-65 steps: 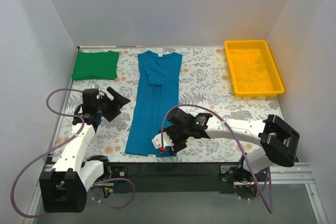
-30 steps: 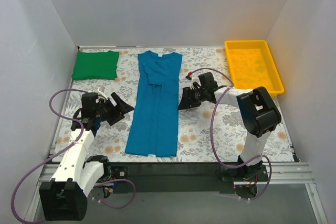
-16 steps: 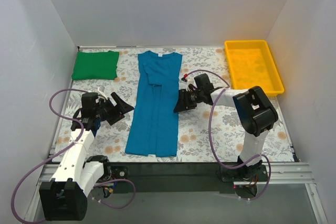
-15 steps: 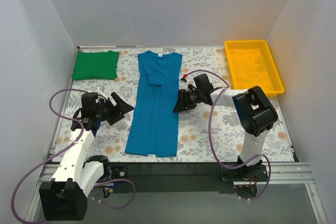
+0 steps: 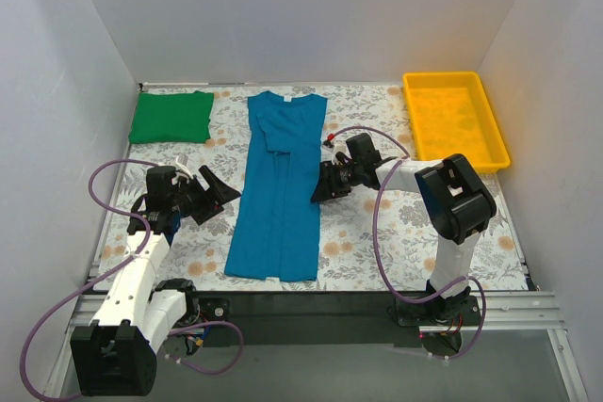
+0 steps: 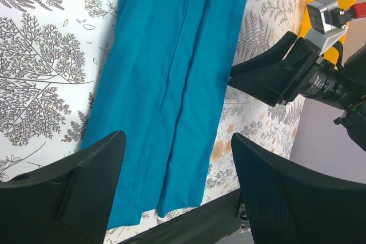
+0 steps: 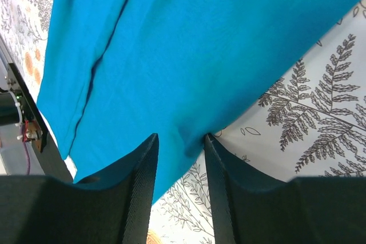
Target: Fold and stack the t-shirts
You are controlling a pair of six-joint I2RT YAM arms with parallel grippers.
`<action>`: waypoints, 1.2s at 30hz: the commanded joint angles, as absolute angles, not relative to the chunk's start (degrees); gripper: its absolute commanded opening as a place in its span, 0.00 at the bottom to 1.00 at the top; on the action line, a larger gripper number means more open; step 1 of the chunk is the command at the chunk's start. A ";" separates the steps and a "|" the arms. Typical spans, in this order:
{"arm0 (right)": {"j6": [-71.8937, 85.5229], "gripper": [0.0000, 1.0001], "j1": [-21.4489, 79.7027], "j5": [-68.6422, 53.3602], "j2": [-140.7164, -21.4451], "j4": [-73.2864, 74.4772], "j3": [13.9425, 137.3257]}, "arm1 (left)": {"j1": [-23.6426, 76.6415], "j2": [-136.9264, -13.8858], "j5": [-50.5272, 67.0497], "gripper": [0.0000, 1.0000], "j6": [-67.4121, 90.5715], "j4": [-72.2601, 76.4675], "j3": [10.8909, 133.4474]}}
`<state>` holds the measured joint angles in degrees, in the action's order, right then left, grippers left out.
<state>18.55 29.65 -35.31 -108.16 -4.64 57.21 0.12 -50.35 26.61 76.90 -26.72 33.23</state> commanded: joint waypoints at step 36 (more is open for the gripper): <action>-7.89 0.19 7.21 -41.74 -112.06 24.41 69.50 | 9.80 -55.54 40.28 0.73 66.63 -16.79 40.16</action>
<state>1.19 9.04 -38.35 -111.15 14.76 65.10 3.90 -54.48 38.72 70.70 -20.40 35.48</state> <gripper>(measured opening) 0.156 0.730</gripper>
